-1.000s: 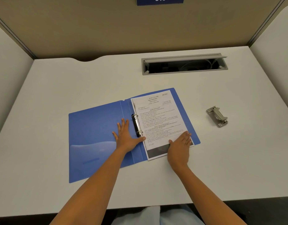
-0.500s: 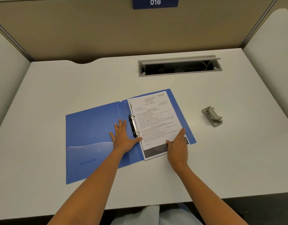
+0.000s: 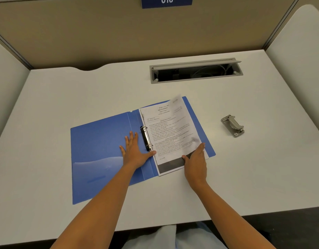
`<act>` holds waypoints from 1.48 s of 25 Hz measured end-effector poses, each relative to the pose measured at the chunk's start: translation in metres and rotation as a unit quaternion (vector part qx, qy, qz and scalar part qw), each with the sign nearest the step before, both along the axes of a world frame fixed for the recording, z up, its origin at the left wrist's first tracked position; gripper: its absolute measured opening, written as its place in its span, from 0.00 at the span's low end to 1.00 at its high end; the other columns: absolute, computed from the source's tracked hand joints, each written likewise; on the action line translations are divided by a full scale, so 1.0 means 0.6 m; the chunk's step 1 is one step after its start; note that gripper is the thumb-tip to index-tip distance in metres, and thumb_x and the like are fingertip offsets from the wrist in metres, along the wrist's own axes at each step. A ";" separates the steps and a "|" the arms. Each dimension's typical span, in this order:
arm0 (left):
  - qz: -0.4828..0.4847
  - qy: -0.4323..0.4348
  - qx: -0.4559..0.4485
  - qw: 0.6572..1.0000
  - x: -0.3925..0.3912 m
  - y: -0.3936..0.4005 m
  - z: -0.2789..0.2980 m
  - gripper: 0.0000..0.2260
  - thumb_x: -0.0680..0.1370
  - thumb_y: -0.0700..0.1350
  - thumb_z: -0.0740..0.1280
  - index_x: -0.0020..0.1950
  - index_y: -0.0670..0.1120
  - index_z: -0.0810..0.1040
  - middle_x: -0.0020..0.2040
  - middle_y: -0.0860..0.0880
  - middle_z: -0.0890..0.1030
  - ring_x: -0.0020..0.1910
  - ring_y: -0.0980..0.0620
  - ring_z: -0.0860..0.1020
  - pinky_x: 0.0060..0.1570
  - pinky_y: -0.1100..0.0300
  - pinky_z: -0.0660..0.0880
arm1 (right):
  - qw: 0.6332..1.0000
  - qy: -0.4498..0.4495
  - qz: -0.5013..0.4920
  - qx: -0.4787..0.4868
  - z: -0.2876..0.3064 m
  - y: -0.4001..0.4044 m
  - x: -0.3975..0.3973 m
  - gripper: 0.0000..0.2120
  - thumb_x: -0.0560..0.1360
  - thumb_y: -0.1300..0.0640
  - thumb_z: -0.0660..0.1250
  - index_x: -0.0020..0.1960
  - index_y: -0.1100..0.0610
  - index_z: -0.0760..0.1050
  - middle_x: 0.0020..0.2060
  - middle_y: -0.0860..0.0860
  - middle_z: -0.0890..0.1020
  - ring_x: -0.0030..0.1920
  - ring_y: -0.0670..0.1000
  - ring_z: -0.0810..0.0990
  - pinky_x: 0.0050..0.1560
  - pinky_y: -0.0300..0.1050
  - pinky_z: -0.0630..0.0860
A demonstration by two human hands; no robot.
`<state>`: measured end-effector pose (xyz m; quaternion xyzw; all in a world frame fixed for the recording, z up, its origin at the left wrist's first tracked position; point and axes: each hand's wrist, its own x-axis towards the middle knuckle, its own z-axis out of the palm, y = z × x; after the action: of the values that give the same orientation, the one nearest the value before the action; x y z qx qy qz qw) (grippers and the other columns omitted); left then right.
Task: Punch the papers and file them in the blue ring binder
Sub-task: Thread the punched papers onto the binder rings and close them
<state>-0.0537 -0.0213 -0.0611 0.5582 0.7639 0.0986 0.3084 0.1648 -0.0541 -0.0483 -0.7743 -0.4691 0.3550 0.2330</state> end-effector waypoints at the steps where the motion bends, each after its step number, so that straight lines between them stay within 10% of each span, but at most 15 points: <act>1: 0.000 0.000 0.001 1.000 0.000 0.000 0.001 0.53 0.68 0.68 0.69 0.80 0.50 0.41 0.80 0.51 0.38 0.78 0.48 0.37 0.73 0.42 0.36 | 1.000 0.009 0.006 0.003 0.002 -0.001 -0.003 0.40 0.78 0.51 0.63 0.77 0.51 0.37 0.76 0.50 0.58 0.69 0.58 0.69 0.64 0.56 0.71; 8: 0.114 -0.144 0.007 0.983 -0.003 0.017 0.030 0.40 0.74 0.58 0.71 0.79 0.49 0.55 0.80 0.50 0.55 0.79 0.46 0.50 0.75 0.40 0.41 | 0.971 0.116 0.084 0.190 0.041 -0.006 -0.031 0.35 0.71 0.53 0.73 0.73 0.48 0.59 0.64 0.31 0.67 0.62 0.39 0.71 0.59 0.35 0.73; 11: 0.222 -0.302 0.087 0.923 0.000 0.029 0.089 0.23 0.79 0.58 0.63 0.70 0.48 0.69 0.69 0.49 0.73 0.71 0.46 0.68 0.69 0.49 0.63 | 0.959 0.088 0.146 0.227 0.054 -0.015 -0.053 0.33 0.72 0.55 0.72 0.72 0.47 0.60 0.69 0.41 0.68 0.66 0.43 0.69 0.58 0.35 0.72; 16: 0.196 -0.464 0.081 0.860 0.023 0.043 0.180 0.19 0.79 0.61 0.58 0.60 0.50 0.75 0.54 0.54 0.79 0.52 0.56 0.78 0.51 0.58 0.71 | 0.926 -0.095 0.166 0.325 0.074 -0.019 -0.095 0.27 0.71 0.55 0.72 0.67 0.53 0.67 0.59 0.52 0.80 0.53 0.55 0.81 0.51 0.40 0.75; 22: 0.107 -0.360 -0.009 0.927 0.006 0.039 0.161 0.09 0.74 0.45 0.74 0.51 0.43 0.84 0.48 0.47 0.86 0.46 0.50 0.85 0.54 0.46 0.80 | 0.965 0.014 0.177 0.190 0.109 0.001 -0.107 0.23 0.78 0.52 0.63 0.71 0.49 0.62 0.68 0.48 0.72 0.57 0.52 0.80 0.53 0.44 0.79; 31: 0.187 -0.394 -0.042 0.899 0.041 0.050 0.142 0.20 0.71 0.46 0.77 0.59 0.44 0.75 0.54 0.46 0.81 0.49 0.45 0.83 0.44 0.54 0.82 | 0.989 0.016 0.131 0.070 0.059 0.021 -0.082 0.26 0.71 0.37 0.66 0.65 0.45 0.67 0.65 0.46 0.72 0.63 0.50 0.72 0.67 0.51 0.64; 37: 0.203 -0.392 -0.002 0.897 0.021 0.047 0.129 0.16 0.71 0.38 0.76 0.57 0.42 0.79 0.56 0.46 0.82 0.51 0.47 0.82 0.44 0.57 0.80 | 0.974 0.160 0.113 0.110 0.038 0.001 -0.076 0.18 0.77 0.44 0.61 0.66 0.45 0.68 0.64 0.45 0.74 0.59 0.47 0.77 0.61 0.45 0.76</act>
<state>-0.0412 0.0066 0.0166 0.3064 0.6781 0.3681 0.5575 0.1190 -0.0533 -0.0254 -0.6188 -0.5463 0.4447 0.3476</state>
